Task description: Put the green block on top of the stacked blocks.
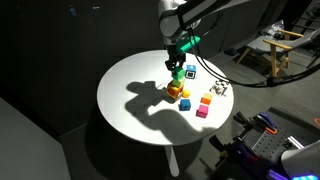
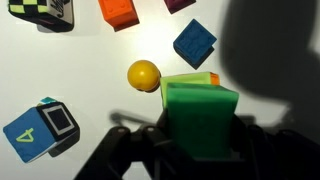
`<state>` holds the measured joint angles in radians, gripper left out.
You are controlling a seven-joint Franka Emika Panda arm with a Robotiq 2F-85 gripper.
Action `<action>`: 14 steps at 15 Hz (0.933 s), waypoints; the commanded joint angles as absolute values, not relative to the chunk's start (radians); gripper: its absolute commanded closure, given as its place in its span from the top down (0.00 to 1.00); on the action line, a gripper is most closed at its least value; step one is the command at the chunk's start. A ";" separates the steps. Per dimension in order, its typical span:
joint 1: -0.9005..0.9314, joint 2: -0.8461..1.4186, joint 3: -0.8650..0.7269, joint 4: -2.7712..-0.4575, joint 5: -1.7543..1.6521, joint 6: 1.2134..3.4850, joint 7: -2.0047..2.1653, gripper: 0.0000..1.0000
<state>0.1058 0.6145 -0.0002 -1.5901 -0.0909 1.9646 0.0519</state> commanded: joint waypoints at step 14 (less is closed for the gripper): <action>0.105 0.578 0.000 -1.623 -0.110 1.989 0.055 1.00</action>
<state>0.1047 0.6260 -0.0028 -1.5976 -0.0909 1.9760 0.0513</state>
